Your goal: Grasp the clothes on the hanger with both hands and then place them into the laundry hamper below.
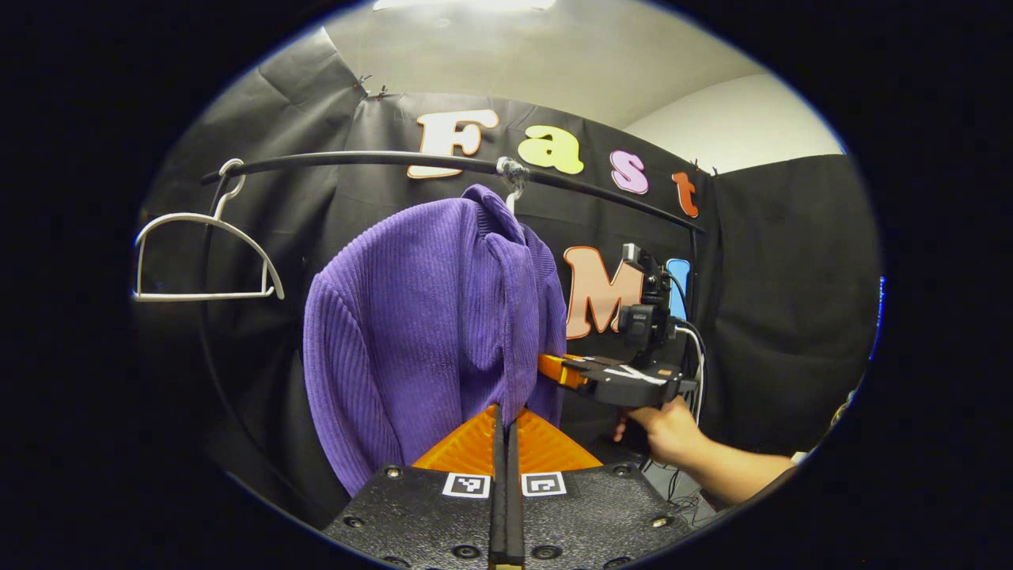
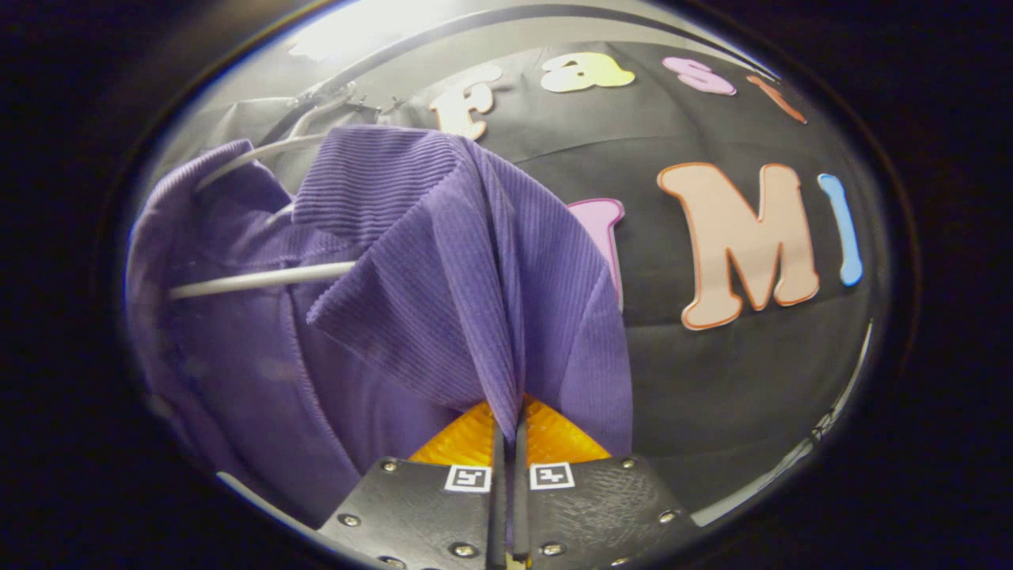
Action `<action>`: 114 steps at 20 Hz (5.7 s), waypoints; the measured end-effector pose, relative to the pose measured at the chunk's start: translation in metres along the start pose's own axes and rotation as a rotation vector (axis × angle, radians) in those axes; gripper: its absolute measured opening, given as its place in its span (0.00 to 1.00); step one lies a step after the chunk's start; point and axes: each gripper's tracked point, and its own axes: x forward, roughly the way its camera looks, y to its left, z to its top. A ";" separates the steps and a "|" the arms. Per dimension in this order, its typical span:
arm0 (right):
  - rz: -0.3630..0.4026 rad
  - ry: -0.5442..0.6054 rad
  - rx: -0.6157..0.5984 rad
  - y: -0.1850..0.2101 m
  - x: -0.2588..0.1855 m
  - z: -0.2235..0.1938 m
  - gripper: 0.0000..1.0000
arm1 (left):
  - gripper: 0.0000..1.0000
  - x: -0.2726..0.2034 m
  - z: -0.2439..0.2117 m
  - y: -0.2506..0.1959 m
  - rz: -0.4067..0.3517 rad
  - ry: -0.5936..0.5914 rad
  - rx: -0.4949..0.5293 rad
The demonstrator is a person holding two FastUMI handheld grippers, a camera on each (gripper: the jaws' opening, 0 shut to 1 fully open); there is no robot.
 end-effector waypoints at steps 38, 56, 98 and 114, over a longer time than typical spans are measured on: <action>-0.004 -0.076 -0.015 0.022 0.013 0.020 0.95 | 0.00 -0.067 0.136 0.099 0.150 -0.224 0.105; -0.314 -0.343 -0.179 -0.085 0.001 0.144 0.05 | 0.00 -0.031 0.183 0.170 0.314 -0.334 0.194; -0.227 -0.237 0.111 -0.106 0.086 0.031 0.05 | 0.00 0.059 -0.033 0.191 0.402 -0.135 0.077; -0.209 -0.412 0.182 -0.108 0.043 0.062 0.29 | 0.07 0.025 -0.008 0.134 0.283 -0.259 -0.029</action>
